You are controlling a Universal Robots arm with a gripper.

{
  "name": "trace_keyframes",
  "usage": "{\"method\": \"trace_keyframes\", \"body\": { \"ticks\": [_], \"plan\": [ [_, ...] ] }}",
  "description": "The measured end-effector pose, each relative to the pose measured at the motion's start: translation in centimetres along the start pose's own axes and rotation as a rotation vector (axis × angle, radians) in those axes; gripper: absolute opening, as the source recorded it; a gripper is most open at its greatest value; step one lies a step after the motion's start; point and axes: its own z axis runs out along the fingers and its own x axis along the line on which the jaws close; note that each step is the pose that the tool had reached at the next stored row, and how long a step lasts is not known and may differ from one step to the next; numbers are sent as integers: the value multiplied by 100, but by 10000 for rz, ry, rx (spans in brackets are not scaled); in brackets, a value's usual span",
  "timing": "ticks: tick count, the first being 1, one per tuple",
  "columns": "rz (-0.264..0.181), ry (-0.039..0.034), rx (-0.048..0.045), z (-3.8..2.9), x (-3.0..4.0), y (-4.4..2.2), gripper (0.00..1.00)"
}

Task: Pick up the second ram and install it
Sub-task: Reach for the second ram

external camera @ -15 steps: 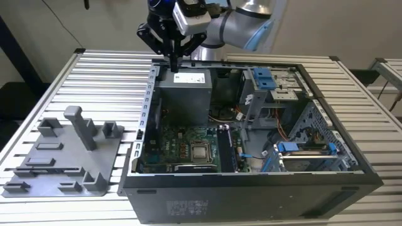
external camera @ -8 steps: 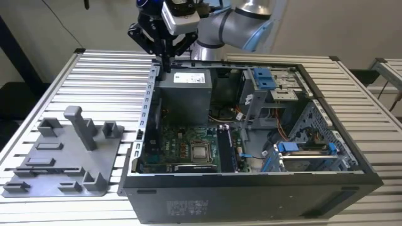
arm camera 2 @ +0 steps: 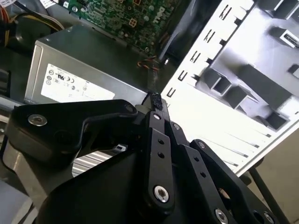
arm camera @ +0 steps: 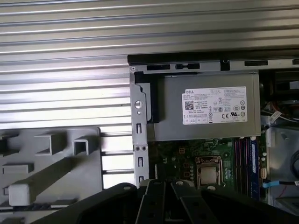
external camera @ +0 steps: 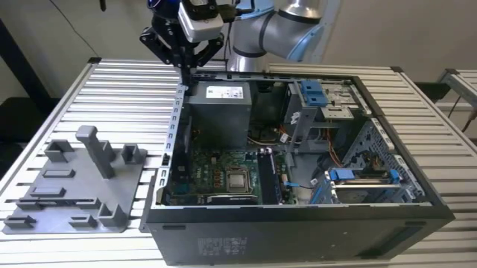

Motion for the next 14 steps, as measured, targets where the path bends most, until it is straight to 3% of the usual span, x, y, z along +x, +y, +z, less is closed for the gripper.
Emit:
{"method": "trace_keyframes", "body": {
  "ticks": [8,14],
  "plan": [
    [1,24,1,1,97,-7,11],
    [5,113,8,3,144,-11,11]
  ]
}}
